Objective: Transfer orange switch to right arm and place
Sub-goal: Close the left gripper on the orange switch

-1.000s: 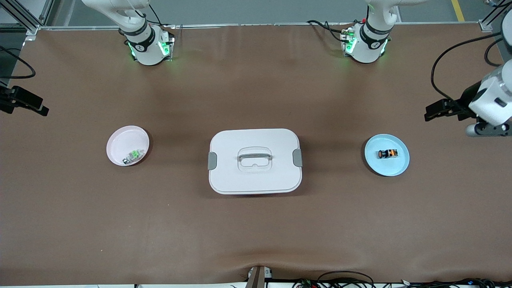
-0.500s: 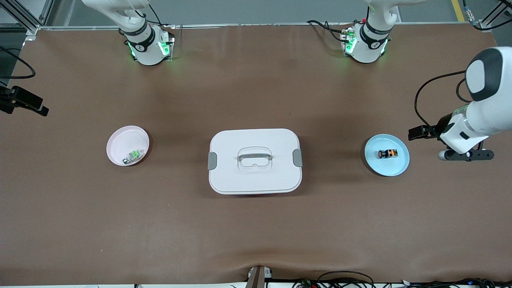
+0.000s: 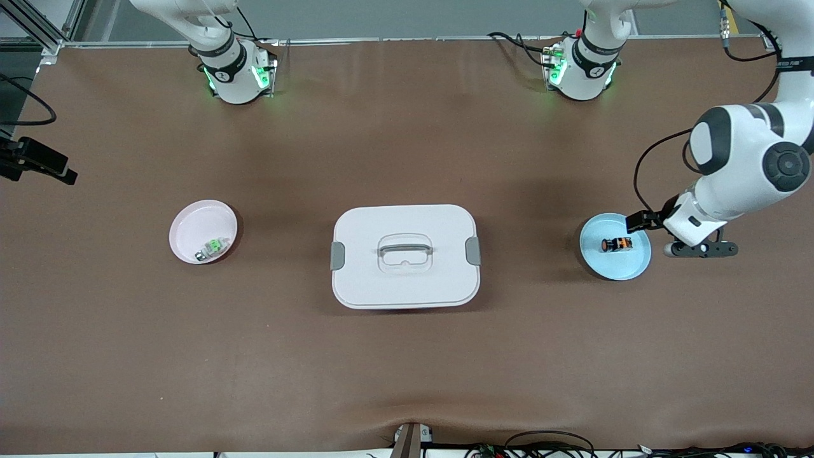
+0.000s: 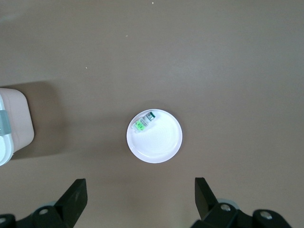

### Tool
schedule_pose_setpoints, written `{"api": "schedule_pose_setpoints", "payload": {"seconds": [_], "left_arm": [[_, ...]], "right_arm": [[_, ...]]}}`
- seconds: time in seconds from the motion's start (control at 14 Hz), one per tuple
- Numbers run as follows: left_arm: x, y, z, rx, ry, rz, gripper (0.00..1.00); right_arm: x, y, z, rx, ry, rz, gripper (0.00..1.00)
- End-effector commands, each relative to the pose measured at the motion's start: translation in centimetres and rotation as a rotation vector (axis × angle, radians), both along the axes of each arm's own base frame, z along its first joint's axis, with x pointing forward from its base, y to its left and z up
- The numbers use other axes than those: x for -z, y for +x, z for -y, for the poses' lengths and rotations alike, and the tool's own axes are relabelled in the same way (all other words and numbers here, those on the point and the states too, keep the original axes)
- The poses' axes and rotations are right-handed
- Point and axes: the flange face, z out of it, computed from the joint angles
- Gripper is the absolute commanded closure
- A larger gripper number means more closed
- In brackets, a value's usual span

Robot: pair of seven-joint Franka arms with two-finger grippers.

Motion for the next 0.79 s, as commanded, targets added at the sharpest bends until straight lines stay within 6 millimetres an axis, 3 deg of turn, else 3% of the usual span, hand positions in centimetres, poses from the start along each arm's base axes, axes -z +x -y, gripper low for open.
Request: {"api": "schedule_pose_setpoints", "payload": {"seconds": [0.0,0.43,0.71], "left_arm": [[3.7,-0.2,0.2,0.028,0.014,0.006,0.00],[9.5,0.0,0.0,0.057,0.033,-0.014,0.00],[12.0,-0.1,0.1,0.059,0.028,-0.022,0.00]], "right_arm": [[-0.4,0.1,-0.2,-0.014,-0.059,0.022,0.00],[-0.5,0.1,-0.1,-0.053,-0.054,0.026,0.00],[-0.4,0.1,-0.4,-0.052,-0.049,0.025,0.00]]}}
